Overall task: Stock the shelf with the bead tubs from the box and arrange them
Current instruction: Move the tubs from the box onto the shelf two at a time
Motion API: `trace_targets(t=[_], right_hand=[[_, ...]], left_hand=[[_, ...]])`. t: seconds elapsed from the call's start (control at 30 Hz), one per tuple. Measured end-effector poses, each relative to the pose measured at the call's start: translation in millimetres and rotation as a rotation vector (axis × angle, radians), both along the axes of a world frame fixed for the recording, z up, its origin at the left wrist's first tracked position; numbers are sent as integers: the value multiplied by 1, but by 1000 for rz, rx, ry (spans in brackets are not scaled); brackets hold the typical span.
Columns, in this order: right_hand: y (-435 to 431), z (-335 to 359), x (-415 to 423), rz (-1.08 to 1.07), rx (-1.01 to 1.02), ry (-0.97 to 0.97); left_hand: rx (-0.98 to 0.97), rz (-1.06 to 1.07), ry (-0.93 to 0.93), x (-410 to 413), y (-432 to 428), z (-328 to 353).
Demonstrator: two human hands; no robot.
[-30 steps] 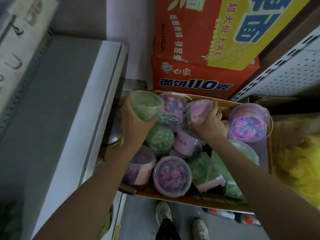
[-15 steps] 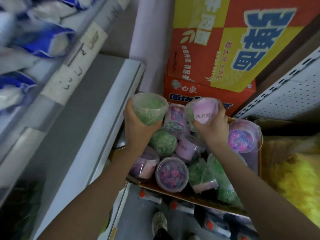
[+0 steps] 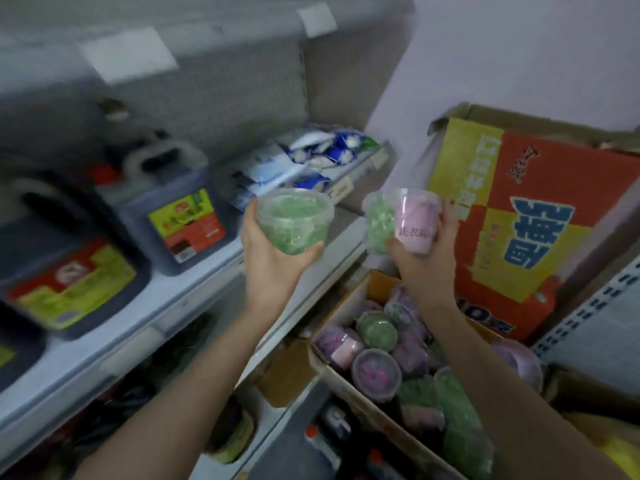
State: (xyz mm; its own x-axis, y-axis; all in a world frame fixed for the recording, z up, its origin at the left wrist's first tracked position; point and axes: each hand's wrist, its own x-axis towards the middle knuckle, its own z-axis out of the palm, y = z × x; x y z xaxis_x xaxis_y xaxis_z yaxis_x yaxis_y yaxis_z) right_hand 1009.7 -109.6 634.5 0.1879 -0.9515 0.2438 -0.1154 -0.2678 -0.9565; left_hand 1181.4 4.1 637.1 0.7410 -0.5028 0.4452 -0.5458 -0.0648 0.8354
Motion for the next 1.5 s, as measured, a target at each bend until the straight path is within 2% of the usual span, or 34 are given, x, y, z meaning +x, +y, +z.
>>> trace_targets(t=[0.13,0.47,0.93,1.13,1.33,1.5], right_hand=[[44,49,12,147,-70,-143],[173,132,62,504,-188,-319],[364,195,196,790,-302,-470],[420,228,246,821,-407,-521],[435,249,272,783,-535,-438],[430,253,285,683,-629,-98]], left_hand=[[-48,155,-80,-2,71,55],[-152,482,-238,-7,256,164],[-173,759,-302,51,467,230],[-157,818,-340,92,516,257],[-94,828,-322,126,515,271],[131,903,-339,148,509,277]])
